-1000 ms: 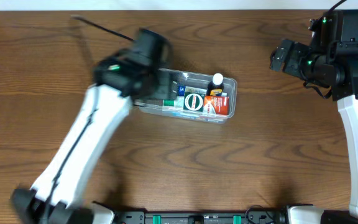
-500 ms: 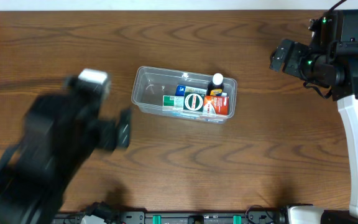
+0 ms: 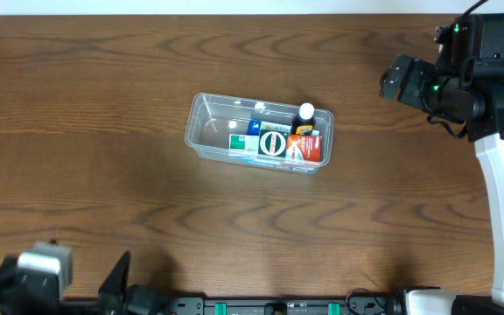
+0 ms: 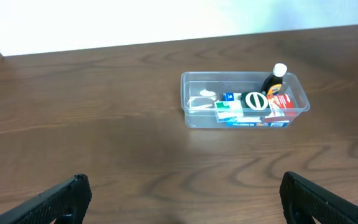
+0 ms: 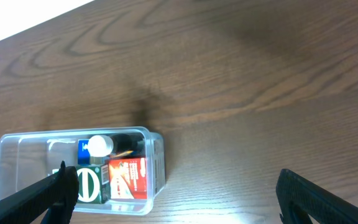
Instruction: Pack container
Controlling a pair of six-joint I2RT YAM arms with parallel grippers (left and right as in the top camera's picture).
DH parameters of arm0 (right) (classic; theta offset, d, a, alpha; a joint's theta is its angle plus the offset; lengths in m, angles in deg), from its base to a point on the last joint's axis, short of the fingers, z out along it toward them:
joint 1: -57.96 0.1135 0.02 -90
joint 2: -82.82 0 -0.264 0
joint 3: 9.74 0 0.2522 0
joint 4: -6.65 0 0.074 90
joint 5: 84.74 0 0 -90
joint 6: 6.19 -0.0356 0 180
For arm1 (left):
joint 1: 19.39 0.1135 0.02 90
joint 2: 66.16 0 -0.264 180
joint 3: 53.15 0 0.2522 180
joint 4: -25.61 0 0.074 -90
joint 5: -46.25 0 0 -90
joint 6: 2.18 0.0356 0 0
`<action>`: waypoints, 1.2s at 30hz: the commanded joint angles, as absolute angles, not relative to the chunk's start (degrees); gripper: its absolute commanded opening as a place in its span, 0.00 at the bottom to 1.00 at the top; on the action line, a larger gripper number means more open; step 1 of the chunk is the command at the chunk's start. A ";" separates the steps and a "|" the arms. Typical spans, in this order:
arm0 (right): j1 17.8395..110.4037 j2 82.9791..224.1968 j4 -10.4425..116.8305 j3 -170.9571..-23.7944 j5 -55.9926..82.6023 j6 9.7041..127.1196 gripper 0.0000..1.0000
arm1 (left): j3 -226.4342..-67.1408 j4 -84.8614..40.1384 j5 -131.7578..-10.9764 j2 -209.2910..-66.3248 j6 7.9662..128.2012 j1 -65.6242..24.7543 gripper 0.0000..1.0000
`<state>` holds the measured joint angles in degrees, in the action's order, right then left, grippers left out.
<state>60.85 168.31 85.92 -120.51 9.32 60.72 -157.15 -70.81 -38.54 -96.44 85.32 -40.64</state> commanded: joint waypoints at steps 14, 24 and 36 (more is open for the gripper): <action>60.59 167.85 86.01 -120.95 9.12 60.06 0.99 | -148.56 -69.56 -36.02 -84.68 84.62 -39.70 0.98; 60.59 167.85 86.01 -120.95 9.14 60.06 0.99 | -128.14 -53.72 -29.93 -79.15 85.71 -37.60 0.98; 60.59 167.85 86.01 -120.95 9.12 60.06 0.99 | -97.06 -25.45 -31.33 -73.06 85.65 -24.71 0.98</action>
